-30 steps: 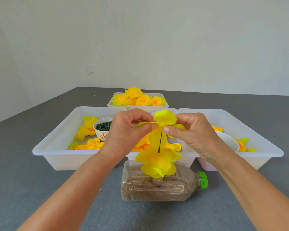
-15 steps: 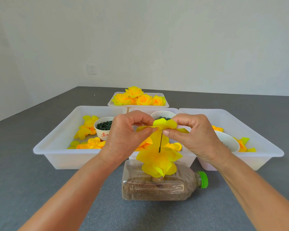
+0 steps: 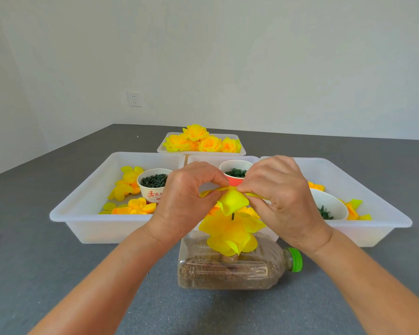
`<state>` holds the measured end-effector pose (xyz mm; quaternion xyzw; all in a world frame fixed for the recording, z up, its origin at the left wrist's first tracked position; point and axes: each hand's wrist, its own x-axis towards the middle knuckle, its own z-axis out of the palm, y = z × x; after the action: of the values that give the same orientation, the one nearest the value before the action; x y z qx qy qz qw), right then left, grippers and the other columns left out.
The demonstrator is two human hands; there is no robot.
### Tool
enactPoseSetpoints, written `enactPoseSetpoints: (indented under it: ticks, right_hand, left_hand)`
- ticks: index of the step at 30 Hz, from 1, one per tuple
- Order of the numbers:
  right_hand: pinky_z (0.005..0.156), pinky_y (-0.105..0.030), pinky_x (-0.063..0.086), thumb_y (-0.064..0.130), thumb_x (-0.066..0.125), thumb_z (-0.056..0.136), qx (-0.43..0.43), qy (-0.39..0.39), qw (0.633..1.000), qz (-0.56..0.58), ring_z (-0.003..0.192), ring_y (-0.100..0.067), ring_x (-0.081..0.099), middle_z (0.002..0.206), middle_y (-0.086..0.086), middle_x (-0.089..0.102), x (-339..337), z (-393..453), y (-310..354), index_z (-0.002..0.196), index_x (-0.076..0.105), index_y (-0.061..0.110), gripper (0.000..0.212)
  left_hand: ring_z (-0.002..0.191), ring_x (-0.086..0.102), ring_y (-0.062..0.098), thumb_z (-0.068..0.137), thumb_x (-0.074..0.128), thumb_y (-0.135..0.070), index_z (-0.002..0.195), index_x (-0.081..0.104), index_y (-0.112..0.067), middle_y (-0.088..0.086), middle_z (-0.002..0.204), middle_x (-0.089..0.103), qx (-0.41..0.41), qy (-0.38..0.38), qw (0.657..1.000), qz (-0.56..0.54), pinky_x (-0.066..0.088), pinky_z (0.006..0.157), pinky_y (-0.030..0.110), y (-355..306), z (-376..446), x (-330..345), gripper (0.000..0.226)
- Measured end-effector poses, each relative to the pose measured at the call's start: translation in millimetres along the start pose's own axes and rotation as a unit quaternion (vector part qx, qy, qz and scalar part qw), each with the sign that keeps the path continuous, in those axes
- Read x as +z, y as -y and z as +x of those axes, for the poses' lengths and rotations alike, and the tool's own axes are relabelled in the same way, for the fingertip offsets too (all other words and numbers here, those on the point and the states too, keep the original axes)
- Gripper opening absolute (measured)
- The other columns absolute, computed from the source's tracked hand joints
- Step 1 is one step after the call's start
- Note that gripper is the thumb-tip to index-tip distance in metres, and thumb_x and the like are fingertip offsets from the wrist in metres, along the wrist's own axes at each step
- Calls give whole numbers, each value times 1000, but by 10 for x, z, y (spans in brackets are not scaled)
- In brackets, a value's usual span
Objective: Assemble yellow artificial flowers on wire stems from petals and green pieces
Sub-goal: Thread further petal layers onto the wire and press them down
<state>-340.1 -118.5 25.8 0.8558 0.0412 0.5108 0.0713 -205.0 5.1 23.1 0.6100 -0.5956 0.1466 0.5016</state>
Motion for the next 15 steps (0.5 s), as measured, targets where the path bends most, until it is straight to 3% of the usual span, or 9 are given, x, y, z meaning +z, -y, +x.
enactPoseSetpoints:
  ticks: [3,8,15]
  right_hand:
    - [76,-43,45,5,71,75,-8,16,1000,5,83,-24,62,76,-3,68,-9,6,-17,73,73,10,5]
    - [72,-46,49,6,73,70,94,12,990,103,79,-22,63,74,-4,69,-2,-26,-8,73,73,6,4]
    - [71,-45,50,6,73,68,100,7,989,108,78,-23,64,75,-3,70,6,-23,7,71,73,5,3]
  left_hand:
    - [82,64,14,70,76,1,79,73,-7,-3,84,67,29,-3,999,19,50,76,25,28,-7,2,13]
    - [74,65,25,71,71,-1,73,71,-2,7,78,70,98,-7,992,74,53,62,39,53,-17,27,2]
    - [68,61,28,72,69,6,70,68,0,8,75,68,147,-1,983,112,51,57,40,79,-3,29,7]
